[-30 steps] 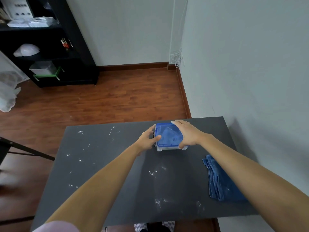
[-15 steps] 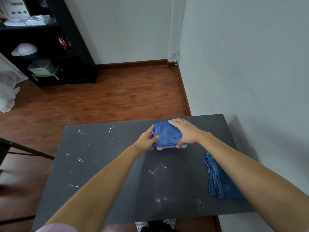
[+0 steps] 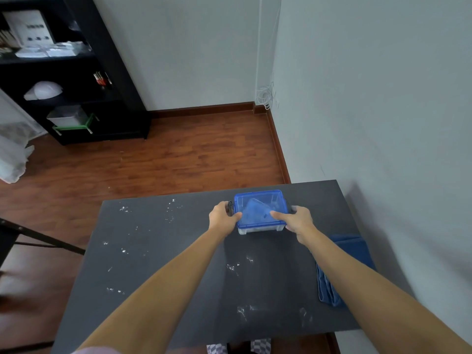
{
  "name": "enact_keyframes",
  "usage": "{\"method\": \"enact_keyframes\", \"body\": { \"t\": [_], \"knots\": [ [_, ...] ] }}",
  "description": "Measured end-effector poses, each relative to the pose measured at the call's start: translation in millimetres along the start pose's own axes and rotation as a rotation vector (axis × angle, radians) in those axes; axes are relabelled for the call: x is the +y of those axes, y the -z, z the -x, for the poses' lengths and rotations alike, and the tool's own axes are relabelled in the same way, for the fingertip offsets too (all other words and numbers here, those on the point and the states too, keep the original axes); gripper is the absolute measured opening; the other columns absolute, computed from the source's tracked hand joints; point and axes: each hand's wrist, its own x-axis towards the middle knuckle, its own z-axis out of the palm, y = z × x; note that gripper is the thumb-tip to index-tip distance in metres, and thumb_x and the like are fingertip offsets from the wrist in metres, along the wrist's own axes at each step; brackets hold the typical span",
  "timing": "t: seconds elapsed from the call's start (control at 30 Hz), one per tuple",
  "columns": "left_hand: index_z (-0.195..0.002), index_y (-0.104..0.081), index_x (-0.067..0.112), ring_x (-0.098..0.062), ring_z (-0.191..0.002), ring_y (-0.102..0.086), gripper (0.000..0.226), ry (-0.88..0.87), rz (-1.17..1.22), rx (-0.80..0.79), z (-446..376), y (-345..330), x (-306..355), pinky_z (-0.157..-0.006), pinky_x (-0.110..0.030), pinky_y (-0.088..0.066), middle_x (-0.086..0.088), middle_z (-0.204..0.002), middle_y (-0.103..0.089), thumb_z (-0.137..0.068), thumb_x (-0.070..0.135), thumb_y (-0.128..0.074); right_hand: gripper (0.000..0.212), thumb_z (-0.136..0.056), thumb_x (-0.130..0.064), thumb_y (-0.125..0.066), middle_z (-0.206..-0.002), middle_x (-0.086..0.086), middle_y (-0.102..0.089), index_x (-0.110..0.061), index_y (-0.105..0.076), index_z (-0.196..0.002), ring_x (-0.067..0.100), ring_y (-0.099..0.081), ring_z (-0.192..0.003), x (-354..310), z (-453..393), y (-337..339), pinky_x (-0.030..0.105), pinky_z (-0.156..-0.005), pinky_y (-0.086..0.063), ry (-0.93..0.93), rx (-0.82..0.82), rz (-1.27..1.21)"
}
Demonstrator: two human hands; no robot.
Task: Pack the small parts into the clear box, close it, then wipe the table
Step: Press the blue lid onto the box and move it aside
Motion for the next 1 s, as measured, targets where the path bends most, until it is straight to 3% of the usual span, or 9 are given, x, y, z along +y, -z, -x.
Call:
{"method": "enact_keyframes", "body": {
  "t": [0.07,0.13,0.2,0.23,0.3,0.5,0.67,0.77,1.0],
  "knots": [
    [-0.114,-0.063,0.009,-0.016,-0.094,-0.058,0.032,-0.028,-0.008,0.053,3.2,-3.2,2.0,-0.088,-0.028,-0.047,0.002,-0.100,-0.063,-0.082,0.013,-0.068,0.041,-0.068,-0.024,-0.089,-0.095,0.005,-0.074,-0.006,-0.072,-0.100,0.025,-0.070,-0.091,-2.7,5.9,-1.9,0.029,-0.069,-0.055,0.107,0.096,0.097],
    [-0.093,-0.066,0.015,-0.017,-0.086,-0.058,0.012,-0.031,-0.019,0.085,5.5,-7.1,2.6,-0.079,-0.027,-0.046,0.004,-0.087,-0.064,-0.082,0.009,-0.065,0.030,-0.072,-0.023,-0.085,-0.082,0.006,-0.072,-0.002,-0.071,-0.088,0.025,-0.068,-0.081,-6.5,12.9,-7.3,0.029,-0.062,-0.053,0.187,0.148,0.194],
    [-0.082,-0.064,0.015,-0.022,-0.083,-0.061,0.009,-0.039,-0.042,0.109,7.9,-10.7,4.0,-0.078,-0.030,-0.051,0.000,-0.081,-0.066,-0.083,0.007,-0.063,0.038,-0.081,-0.025,-0.079,-0.103,0.016,-0.073,0.002,-0.069,-0.105,0.031,-0.068,-0.100,-6.5,16.3,-13.4,0.039,-0.084,-0.056,0.235,0.163,0.280],
    [-0.086,-0.065,0.011,-0.025,-0.083,-0.063,0.006,-0.047,-0.059,0.119,9.4,-12.2,5.0,-0.080,-0.034,-0.054,-0.005,-0.084,-0.069,-0.084,0.006,-0.062,0.048,-0.085,-0.026,-0.075,-0.121,0.019,-0.068,0.002,-0.063,-0.122,0.035,-0.061,-0.118,-5.8,18.6,-16.1,0.043,-0.099,-0.049,0.251,0.160,0.321],
    [-0.096,-0.066,0.007,-0.027,-0.079,-0.061,0.011,-0.057,-0.090,0.142,11.0,-15.2,5.5,-0.079,-0.036,-0.055,-0.014,-0.091,-0.070,-0.086,0.006,-0.060,0.067,-0.092,-0.029,-0.068,-0.146,0.019,-0.050,-0.001,-0.041,-0.147,0.036,-0.041,-0.140,-3.0,22.8,-19.7,0.042,-0.114,-0.034,0.265,0.156,0.355],
    [-0.123,-0.059,0.003,-0.040,-0.104,-0.061,0.033,0.004,-0.135,0.154,10.7,-21.2,11.4,-0.085,-0.041,-0.051,-0.022,-0.111,-0.065,-0.091,0.006,-0.057,0.067,-0.096,-0.027,-0.063,-0.146,0.020,-0.050,-0.004,-0.034,-0.151,0.036,-0.042,-0.140,-1.5,24.0,-21.0,0.041,-0.114,-0.034,0.296,0.170,0.353],
    [-0.088,-0.060,0.012,-0.032,-0.092,-0.066,0.009,-0.017,-0.078,0.133,9.6,-24.5,19.0,-0.087,-0.037,-0.054,-0.014,-0.097,-0.070,-0.087,0.004,-0.058,0.065,-0.096,-0.026,-0.062,-0.149,0.018,-0.048,-0.002,-0.036,-0.150,0.035,-0.038,-0.143,-4.0,16.1,-7.9,0.041,-0.116,-0.031,0.303,0.154,0.364],
    [-0.072,-0.048,0.025,-0.024,-0.080,-0.058,0.027,-0.035,-0.057,0.123,5.6,-39.0,30.7,-0.081,-0.029,-0.048,-0.005,-0.088,-0.062,-0.086,0.005,-0.059,0.063,-0.096,-0.025,-0.063,-0.149,0.018,-0.048,-0.001,-0.039,-0.148,0.035,-0.038,-0.143,-8.1,6.5,7.8,0.041,-0.117,-0.030,0.301,0.181,0.354],
    [-0.085,-0.053,0.022,-0.018,-0.076,-0.056,0.018,-0.085,-0.026,0.068,-8.1,-89.5,67.7,-0.072,-0.024,-0.044,-0.003,-0.087,-0.063,-0.086,0.005,-0.059,0.052,-0.094,-0.027,-0.064,-0.139,0.017,-0.059,-0.003,-0.052,-0.139,0.035,-0.049,-0.133,-13.1,-28.3,65.1,0.045,-0.114,-0.038,0.271,0.227,0.351]
  ]
}}
